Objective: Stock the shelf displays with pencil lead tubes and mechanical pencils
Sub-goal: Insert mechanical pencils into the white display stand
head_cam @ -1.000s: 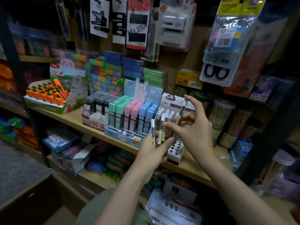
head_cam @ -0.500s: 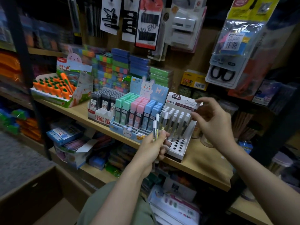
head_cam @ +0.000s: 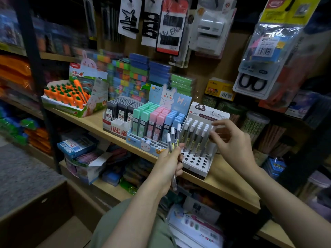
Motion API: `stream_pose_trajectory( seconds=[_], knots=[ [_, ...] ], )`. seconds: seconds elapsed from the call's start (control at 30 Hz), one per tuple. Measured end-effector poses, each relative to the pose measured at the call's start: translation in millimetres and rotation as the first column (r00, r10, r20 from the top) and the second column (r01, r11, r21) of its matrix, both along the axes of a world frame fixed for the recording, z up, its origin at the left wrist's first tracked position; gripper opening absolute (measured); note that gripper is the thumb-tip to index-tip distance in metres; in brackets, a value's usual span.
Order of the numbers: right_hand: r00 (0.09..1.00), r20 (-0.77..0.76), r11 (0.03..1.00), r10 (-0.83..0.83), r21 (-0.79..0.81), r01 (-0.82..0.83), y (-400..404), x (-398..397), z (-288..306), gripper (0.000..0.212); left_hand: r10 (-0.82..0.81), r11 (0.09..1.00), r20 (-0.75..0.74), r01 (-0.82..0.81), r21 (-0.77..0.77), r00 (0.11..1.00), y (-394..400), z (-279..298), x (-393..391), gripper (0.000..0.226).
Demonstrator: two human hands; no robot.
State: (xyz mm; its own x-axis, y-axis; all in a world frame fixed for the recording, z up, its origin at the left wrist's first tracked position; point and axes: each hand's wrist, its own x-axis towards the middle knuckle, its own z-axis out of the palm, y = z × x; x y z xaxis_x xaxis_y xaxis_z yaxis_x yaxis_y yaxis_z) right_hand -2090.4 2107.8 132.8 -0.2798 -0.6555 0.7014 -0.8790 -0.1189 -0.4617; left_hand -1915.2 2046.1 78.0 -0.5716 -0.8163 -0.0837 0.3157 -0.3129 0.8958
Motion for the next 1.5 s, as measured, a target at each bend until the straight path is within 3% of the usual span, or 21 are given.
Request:
stream_pose_trajectory(
  seconds=[0.27, 0.47, 0.57, 0.7, 0.77, 0.87, 0.93, 1.1, 1.23, 1.33, 1.43, 1.5],
  knots=[
    [0.993, 0.046, 0.994, -0.106, 0.005, 0.106, -8, -2, 5, 0.017, -0.031, 0.979, 0.165, 0.063, -0.193, 0.986, 4, -5, 4, 0.026],
    [0.992, -0.024, 0.991, -0.127, 0.045, 0.128, -10, 4, 1, 0.011, -0.057, 0.979, 0.153, 0.085, -0.186, 0.987, 7, 1, 6, 0.024],
    [0.988, -0.029, 0.988, -0.154, 0.007, 0.154, -4, 2, 2, 0.017, -0.085, 0.984, 0.112, 0.101, -0.145, 0.990, 8, 1, 6, 0.022],
    [0.963, 0.267, 0.985, -0.024, -0.160, 0.069, 12, 3, 6, 0.016, -0.143, 0.983, 0.035, 0.146, -0.109, 0.989, 7, 1, 5, 0.023],
    [0.915, 0.392, 0.993, 0.093, -0.105, -0.056, 18, 6, 7, 0.016, -0.201, 0.974, 0.005, 0.200, -0.109, 0.980, 8, 1, 5, 0.023],
    [0.845, 0.478, 0.952, 0.239, 0.055, -0.301, 21, 19, 8, 0.039, -0.258, 0.954, 0.037, 0.261, -0.148, 0.965, 12, 2, 4, 0.022],
    [0.844, 0.466, 0.941, 0.267, 0.061, -0.332, 21, 28, 9, 0.045, -0.276, 0.946, 0.060, 0.282, -0.160, 0.959, 14, 3, 2, 0.020],
    [0.857, 0.457, 0.955, 0.236, 0.053, -0.292, 19, 37, 16, 0.028, -0.291, 0.947, 0.046, 0.295, -0.130, 0.955, 17, 3, 2, 0.021],
    [0.903, 0.369, 0.973, 0.220, -0.019, -0.230, 22, 22, 30, 0.027, -0.061, 0.987, 0.075, 0.071, -0.147, 0.995, 10, -1, 3, 0.021],
    [0.983, 0.156, 0.995, 0.098, -0.007, -0.098, 24, 7, 32, 0.028, 0.107, 0.975, 0.121, -0.080, -0.206, 0.987, 2, -4, 7, 0.024],
    [0.990, 0.109, 0.994, 0.094, 0.037, -0.098, 21, 3, 22, 0.029, 0.127, 0.973, 0.195, -0.084, -0.214, 0.973, -1, -10, 9, 0.020],
    [0.988, 0.116, 0.993, 0.104, 0.035, -0.109, 18, 3, 14, 0.030, 0.090, 0.981, 0.217, -0.050, -0.186, 0.972, -3, -12, 7, 0.030]
  ],
)
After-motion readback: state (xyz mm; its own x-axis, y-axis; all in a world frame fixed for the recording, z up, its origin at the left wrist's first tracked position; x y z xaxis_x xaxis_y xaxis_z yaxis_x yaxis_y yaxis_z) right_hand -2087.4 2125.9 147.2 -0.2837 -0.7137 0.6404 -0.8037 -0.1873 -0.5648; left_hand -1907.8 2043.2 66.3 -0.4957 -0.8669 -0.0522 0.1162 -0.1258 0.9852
